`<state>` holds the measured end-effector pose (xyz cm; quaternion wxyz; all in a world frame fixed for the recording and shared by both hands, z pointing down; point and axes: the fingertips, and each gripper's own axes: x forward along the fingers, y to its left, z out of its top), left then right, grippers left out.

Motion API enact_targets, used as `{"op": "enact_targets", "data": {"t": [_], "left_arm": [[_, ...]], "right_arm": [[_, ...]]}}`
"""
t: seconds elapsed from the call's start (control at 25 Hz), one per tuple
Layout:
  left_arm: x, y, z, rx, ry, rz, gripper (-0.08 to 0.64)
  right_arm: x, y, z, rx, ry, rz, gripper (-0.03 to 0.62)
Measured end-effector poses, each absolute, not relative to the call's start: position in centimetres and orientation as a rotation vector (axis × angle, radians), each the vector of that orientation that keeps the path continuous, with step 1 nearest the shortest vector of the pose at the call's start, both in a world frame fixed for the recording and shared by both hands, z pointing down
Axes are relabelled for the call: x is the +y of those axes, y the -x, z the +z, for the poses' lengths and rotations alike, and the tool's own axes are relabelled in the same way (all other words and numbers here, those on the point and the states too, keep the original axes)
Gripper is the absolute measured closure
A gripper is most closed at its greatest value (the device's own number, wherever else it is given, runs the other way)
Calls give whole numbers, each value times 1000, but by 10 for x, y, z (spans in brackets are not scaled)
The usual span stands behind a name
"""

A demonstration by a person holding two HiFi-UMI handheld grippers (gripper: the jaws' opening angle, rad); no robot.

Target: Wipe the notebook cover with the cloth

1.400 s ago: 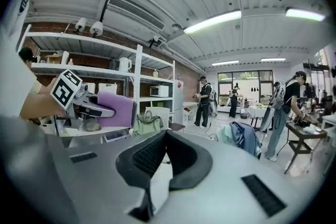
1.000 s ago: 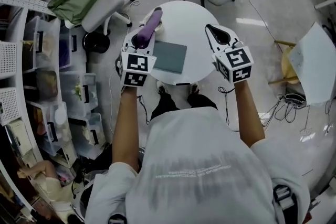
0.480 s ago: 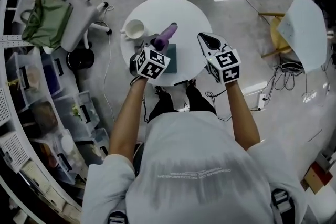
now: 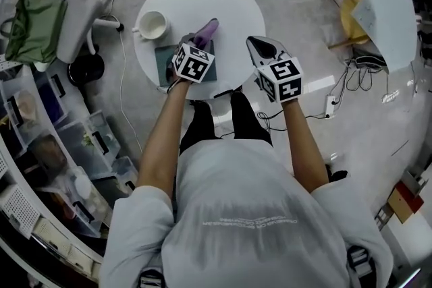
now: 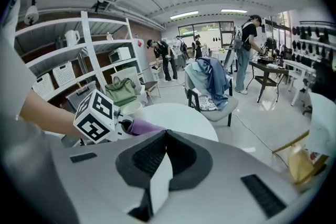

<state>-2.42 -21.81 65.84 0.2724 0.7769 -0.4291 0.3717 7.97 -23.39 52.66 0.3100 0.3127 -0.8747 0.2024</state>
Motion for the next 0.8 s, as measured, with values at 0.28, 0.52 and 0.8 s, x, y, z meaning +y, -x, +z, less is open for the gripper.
{"op": "enact_targets", "data": {"t": [0.28,0.52,0.8], "left_arm": [[-202,0,688,-1115,-1982,920,494],[-195,-3,690,-1137,-1994,940,494],[-181,-10,692,-1105,-2009,940,494]], "right_arm": [[-229,-91,540,-2284,-821,571,592],[-225,-93,545,-2281,-794,573,592],[-211,-92,552,-2279,-762,580,592]]}}
